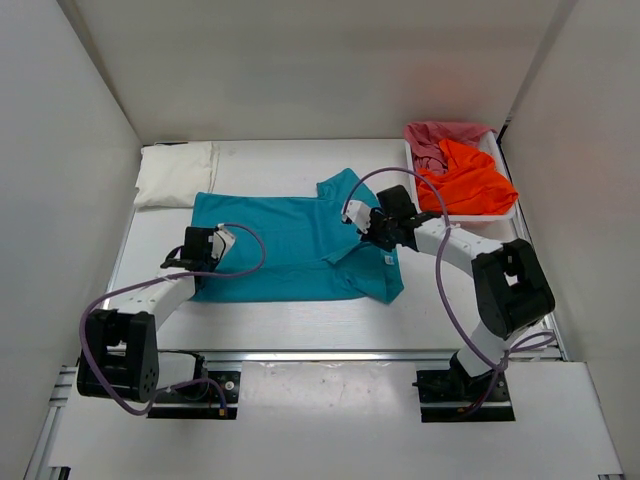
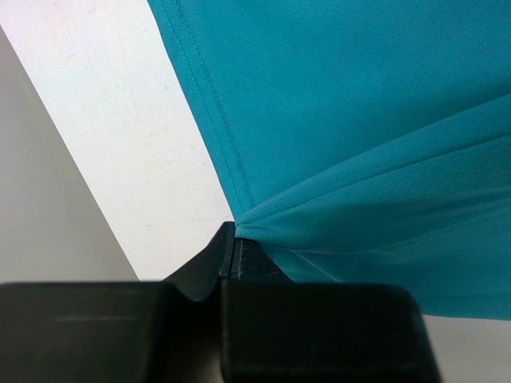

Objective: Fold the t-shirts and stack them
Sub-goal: Fold the flattened tshirt in 1/3 of the way

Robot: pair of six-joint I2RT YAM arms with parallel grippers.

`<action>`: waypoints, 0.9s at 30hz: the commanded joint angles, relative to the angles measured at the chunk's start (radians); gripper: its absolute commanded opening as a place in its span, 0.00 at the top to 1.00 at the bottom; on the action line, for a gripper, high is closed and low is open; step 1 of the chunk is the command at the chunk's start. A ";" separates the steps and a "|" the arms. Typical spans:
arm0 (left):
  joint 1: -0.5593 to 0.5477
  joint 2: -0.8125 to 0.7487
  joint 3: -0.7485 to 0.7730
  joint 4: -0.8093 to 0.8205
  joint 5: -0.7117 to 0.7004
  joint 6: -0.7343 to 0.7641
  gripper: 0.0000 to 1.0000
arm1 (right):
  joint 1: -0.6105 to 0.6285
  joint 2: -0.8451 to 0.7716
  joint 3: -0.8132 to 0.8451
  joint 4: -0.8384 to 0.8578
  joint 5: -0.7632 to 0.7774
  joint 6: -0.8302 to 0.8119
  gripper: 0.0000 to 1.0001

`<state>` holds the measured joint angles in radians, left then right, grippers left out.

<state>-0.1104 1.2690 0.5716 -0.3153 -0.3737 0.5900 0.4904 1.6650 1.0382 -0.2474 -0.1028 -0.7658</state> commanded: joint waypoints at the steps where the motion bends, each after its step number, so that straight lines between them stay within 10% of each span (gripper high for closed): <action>1: 0.009 -0.005 0.013 0.038 -0.036 0.011 0.97 | 0.002 0.031 0.039 0.123 0.049 -0.062 1.00; 14: 0.005 0.027 0.011 0.045 -0.047 0.011 0.97 | 0.028 0.072 0.019 0.319 0.135 -0.182 1.00; 19: 0.012 0.053 0.034 0.048 -0.071 0.016 0.76 | 0.037 0.087 0.037 0.327 0.207 -0.126 0.62; 27: 0.021 0.083 0.158 -0.010 -0.176 -0.045 0.48 | -0.088 -0.046 0.181 0.000 0.062 0.235 0.65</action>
<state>-0.0963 1.3842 0.6579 -0.2966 -0.5102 0.5873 0.4515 1.7313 1.1564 -0.0860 0.0631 -0.7013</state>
